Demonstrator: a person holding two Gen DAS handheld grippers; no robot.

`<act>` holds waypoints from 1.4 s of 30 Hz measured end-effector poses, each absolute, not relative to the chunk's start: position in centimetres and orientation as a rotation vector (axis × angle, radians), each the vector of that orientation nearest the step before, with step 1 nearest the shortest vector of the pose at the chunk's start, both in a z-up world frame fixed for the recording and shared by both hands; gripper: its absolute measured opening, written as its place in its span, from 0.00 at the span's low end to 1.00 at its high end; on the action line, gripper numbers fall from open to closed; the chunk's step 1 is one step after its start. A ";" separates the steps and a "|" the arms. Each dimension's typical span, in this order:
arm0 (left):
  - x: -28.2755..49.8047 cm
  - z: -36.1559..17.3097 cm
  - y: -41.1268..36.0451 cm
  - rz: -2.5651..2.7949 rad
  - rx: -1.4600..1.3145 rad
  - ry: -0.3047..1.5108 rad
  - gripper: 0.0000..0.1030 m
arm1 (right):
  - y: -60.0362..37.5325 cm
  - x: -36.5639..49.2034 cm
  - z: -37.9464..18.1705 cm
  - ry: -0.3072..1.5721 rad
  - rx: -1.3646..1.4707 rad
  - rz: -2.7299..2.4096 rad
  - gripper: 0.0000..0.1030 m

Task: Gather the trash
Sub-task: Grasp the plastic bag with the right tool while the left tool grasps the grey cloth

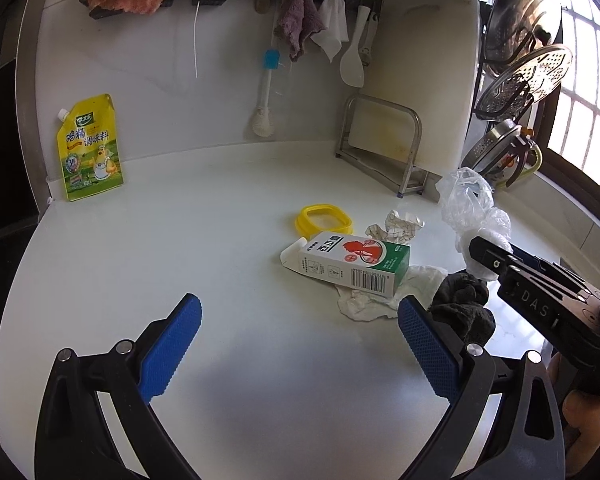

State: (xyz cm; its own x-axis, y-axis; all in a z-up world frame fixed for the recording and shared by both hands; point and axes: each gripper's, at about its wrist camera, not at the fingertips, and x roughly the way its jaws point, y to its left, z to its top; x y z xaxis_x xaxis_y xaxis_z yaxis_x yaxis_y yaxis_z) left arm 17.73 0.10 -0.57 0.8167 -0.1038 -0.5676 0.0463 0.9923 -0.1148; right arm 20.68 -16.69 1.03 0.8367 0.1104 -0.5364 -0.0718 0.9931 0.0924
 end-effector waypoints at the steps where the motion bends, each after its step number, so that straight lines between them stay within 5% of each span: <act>1: 17.7 -0.6 -0.3 -0.090 -0.094 0.610 0.94 | -17.3 20.2 1.3 0.565 0.081 0.096 0.34; 28: 22.6 -5.6 -14.5 -0.141 -0.060 0.845 0.90 | -30.4 11.2 0.9 0.505 0.302 -0.005 0.34; 35: 21.8 -5.4 -15.2 -0.159 -0.041 0.823 0.46 | -30.5 10.9 0.9 0.492 0.313 0.011 0.34; 42: 19.8 -3.5 -13.3 -0.183 -0.053 0.773 0.27 | -30.4 10.5 0.7 0.499 0.310 0.021 0.34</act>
State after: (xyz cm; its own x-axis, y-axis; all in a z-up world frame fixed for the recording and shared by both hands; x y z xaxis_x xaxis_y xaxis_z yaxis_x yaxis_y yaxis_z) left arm 19.84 -13.29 -3.48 0.7005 -0.1838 -0.6896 0.1447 0.9828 -0.1149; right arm 10.51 -30.39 0.68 0.8791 0.0945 -0.4673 0.0555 0.9532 0.2971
